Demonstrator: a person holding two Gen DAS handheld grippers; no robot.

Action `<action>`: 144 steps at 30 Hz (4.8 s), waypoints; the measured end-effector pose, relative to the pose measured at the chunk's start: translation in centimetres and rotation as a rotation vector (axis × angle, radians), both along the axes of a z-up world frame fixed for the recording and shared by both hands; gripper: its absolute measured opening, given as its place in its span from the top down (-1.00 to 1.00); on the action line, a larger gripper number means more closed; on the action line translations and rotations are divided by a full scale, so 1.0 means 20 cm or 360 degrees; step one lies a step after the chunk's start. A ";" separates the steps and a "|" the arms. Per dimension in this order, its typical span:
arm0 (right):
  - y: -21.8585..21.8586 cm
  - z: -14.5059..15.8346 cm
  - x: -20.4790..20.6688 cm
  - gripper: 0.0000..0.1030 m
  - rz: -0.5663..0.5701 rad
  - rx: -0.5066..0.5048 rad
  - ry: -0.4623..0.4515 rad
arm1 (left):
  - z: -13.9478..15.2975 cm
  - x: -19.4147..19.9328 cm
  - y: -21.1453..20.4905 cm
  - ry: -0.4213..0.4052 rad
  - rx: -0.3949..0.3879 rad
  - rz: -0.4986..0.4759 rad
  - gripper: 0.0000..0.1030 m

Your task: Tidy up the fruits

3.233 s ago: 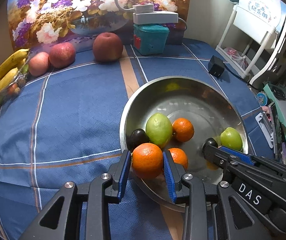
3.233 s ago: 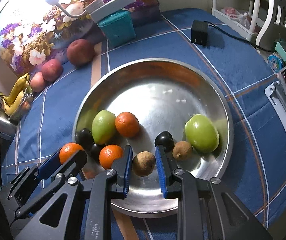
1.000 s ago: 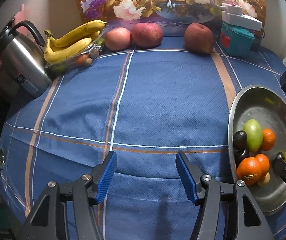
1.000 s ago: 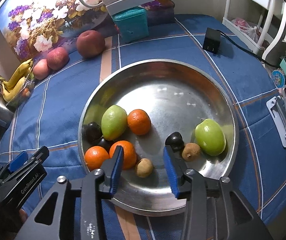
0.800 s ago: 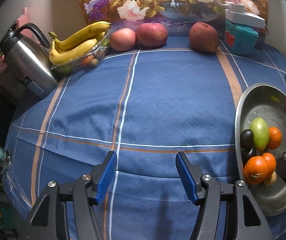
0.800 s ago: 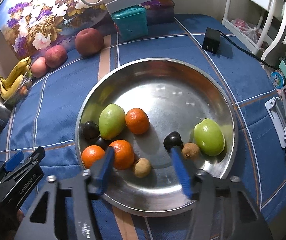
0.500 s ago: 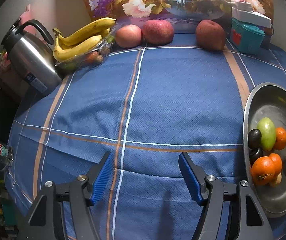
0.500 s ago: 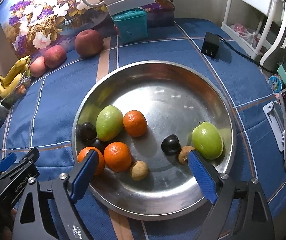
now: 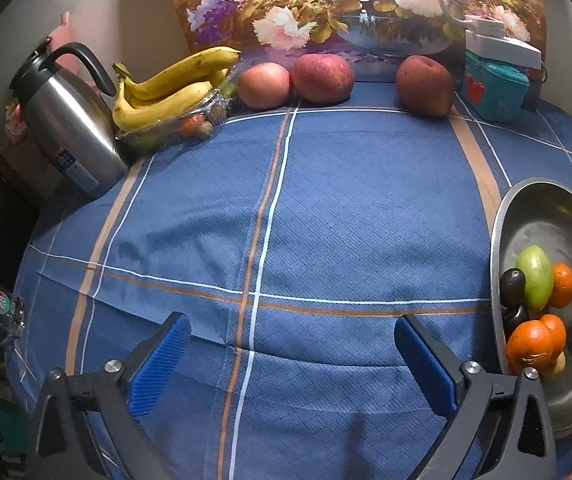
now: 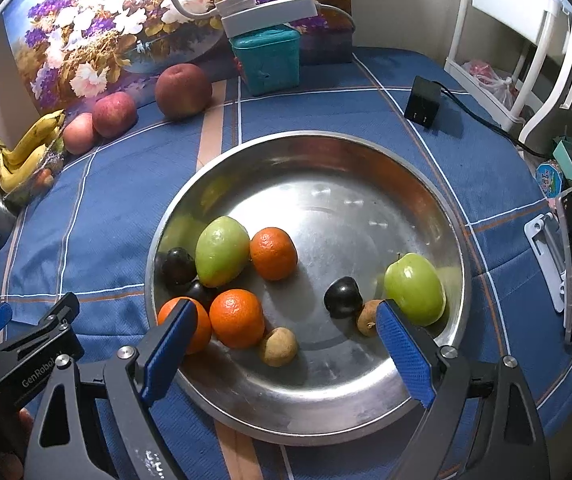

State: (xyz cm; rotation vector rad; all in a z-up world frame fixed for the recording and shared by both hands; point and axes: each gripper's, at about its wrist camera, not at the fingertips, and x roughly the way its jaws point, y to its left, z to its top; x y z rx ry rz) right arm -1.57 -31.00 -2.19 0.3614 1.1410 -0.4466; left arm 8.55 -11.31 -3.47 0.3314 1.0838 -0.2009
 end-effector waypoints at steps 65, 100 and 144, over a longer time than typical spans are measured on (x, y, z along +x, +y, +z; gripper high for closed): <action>0.34 0.04 -0.31 -0.77 0.0130 -0.0077 0.0029 | 0.05 -0.38 0.34 0.0150 -0.0015 0.0031 -1.00; 0.36 0.05 -0.28 -0.77 0.0133 -0.0116 0.0027 | 0.02 -0.33 0.38 0.0227 -0.0080 0.0081 -1.00; 0.33 0.08 -0.30 -0.77 0.0085 -0.0128 -0.0019 | 0.01 -0.33 0.38 0.0245 -0.0087 0.0069 -1.00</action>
